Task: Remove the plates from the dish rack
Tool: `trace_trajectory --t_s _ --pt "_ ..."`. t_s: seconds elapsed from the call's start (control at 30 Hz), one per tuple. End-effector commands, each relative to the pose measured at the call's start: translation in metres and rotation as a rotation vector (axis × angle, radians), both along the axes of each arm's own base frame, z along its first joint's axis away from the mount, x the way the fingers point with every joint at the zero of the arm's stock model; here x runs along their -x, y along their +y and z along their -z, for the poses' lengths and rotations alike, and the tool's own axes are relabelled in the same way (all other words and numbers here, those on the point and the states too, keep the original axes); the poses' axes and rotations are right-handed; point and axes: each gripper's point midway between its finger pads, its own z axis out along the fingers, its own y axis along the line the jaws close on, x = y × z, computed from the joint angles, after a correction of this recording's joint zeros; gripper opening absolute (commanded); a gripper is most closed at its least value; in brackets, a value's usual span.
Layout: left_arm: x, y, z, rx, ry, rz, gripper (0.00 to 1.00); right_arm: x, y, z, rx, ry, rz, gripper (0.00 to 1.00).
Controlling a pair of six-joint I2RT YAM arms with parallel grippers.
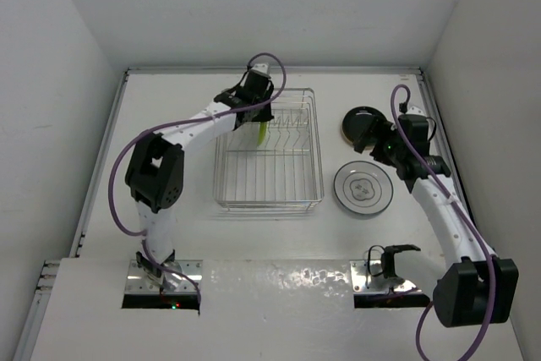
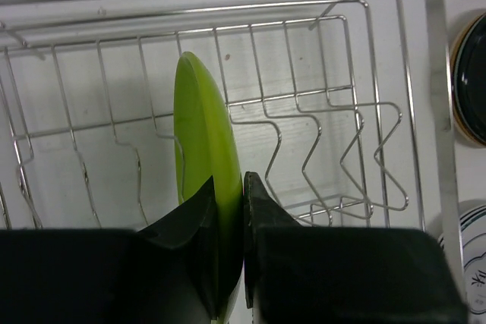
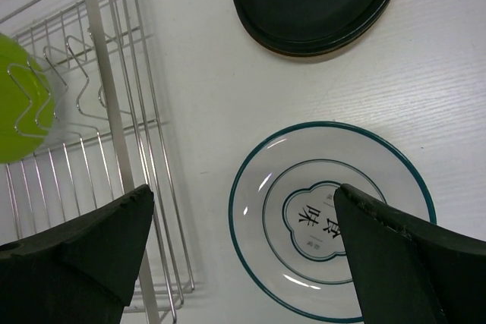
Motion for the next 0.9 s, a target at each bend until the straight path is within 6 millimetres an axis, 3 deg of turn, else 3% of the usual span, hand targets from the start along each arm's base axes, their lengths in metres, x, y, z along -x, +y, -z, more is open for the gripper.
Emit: trace_trajectory --t_s 0.0,0.17,0.27,0.47,0.53,0.6,0.67,0.7,0.73,0.77,0.8,0.83,0.87 --pt "-0.02 0.006 -0.031 -0.029 -0.054 0.049 0.0 -0.004 0.004 -0.004 -0.019 -0.028 -0.007 0.99" --pt "-0.031 0.021 -0.051 -0.046 -0.075 0.035 0.0 -0.007 0.008 -0.003 -0.035 -0.018 -0.016 0.99" --pt "-0.028 0.019 -0.077 -0.012 -0.104 0.033 0.0 -0.012 0.012 -0.012 -0.049 -0.026 -0.034 0.99" --pt "-0.019 0.007 -0.164 0.075 -0.247 0.128 0.0 -0.031 0.037 -0.064 -0.18 -0.119 -0.105 0.99" --pt "-0.016 0.002 -0.207 0.054 -0.354 0.211 0.0 -0.041 0.06 -0.092 -0.309 -0.142 -0.169 0.99" --pt "-0.008 -0.007 -0.223 0.007 -0.421 0.272 0.0 -0.047 0.071 -0.108 -0.383 -0.157 -0.195 0.99" --pt "-0.006 -0.008 -0.226 -0.126 -0.508 0.27 0.0 -0.056 0.08 -0.131 -0.476 -0.174 -0.197 0.99" --pt "0.009 -0.015 -0.237 -0.274 -0.59 0.302 0.0 -0.061 0.083 -0.133 -0.506 -0.166 -0.19 0.99" --pt "0.012 -0.021 -0.221 -0.363 -0.627 0.318 0.0 -0.064 0.084 -0.142 -0.527 -0.185 -0.185 0.99" --pt "0.032 -0.029 -0.231 -0.499 -0.704 0.362 0.0 -0.068 0.085 -0.154 -0.578 -0.202 -0.167 0.99" --pt "0.041 -0.034 -0.229 -0.55 -0.739 0.386 0.0 -0.069 0.086 -0.157 -0.601 -0.196 -0.154 0.99" --pt "0.048 -0.039 -0.213 -0.599 -0.767 0.411 0.0 -0.071 0.086 -0.169 -0.625 -0.211 -0.141 0.99" --pt "0.066 -0.047 -0.224 -0.649 -0.829 0.462 0.0 -0.072 0.085 -0.171 -0.627 -0.209 -0.133 0.99"
